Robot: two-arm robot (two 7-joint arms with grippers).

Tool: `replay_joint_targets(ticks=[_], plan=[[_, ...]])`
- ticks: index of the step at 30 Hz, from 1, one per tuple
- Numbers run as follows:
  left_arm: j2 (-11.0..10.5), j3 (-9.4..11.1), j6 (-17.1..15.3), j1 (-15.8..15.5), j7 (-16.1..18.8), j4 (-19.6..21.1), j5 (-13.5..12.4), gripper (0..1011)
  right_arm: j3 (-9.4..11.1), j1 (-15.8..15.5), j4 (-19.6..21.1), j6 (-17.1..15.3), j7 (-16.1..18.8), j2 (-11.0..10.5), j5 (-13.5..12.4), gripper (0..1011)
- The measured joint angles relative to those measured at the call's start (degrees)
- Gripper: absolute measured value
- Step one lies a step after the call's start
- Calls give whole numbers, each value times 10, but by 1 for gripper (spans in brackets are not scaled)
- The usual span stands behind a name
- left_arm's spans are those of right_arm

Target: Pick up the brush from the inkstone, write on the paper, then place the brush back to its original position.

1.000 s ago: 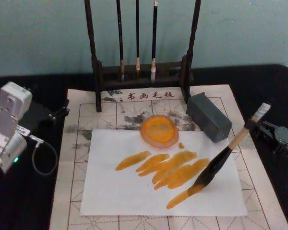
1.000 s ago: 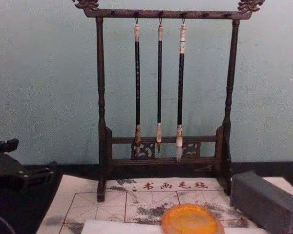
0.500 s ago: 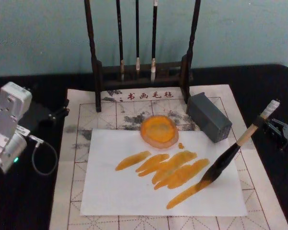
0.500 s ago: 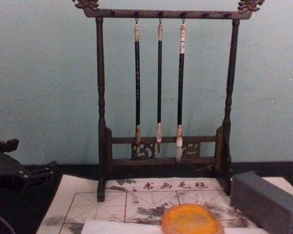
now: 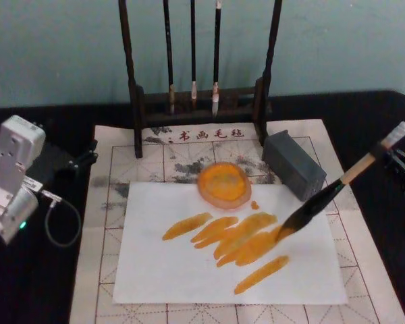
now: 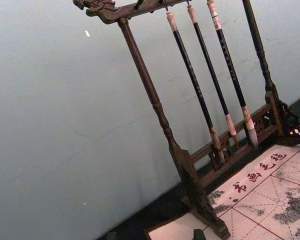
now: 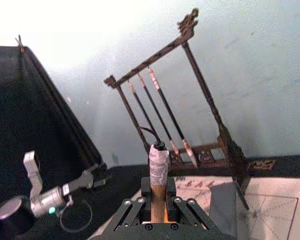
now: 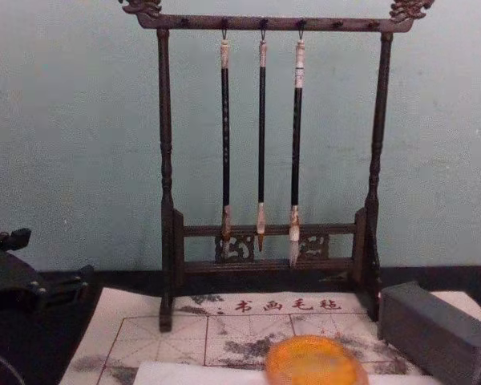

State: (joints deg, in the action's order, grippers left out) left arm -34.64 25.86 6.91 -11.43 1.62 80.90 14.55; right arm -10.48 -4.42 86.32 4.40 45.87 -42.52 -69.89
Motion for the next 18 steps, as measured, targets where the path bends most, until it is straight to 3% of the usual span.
replay_joint_targets(ticks=[10, 18], plan=[[0, 0, 0, 0, 0, 0, 0, 1001, -2, 25, -18, 4, -17, 41, -13, 183], [0, 0, 0, 0, 0, 0, 0, 1001, -20, 67, -47, 3, -24, 77, -14, 183]])
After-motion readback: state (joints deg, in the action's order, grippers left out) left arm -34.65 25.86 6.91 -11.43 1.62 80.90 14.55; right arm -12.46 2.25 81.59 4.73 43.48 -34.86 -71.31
